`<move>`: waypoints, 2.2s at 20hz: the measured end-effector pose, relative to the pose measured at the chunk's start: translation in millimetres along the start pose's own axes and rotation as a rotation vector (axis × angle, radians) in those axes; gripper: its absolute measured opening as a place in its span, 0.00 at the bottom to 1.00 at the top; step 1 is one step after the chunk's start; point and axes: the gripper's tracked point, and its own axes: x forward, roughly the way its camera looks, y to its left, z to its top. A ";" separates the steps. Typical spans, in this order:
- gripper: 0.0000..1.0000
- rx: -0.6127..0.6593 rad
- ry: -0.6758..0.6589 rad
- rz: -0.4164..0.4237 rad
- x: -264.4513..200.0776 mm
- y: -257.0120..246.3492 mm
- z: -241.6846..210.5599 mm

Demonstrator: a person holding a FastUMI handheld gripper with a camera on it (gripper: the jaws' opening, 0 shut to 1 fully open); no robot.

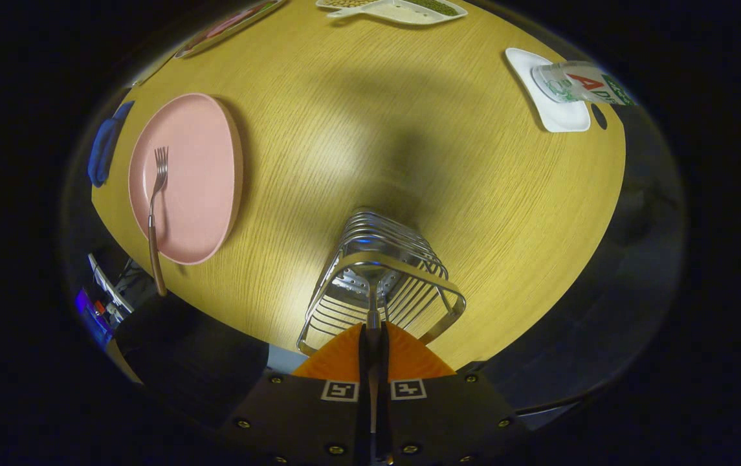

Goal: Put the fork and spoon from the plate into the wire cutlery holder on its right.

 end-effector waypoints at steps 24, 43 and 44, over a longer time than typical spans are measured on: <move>0.23 0.109 -0.199 0.067 -23.7 3.1 -6.4; 0.23 0.256 -0.449 0.201 -64.9 27.1 -63.3; 0.23 0.262 -0.464 0.218 -68.6 33.4 -65.7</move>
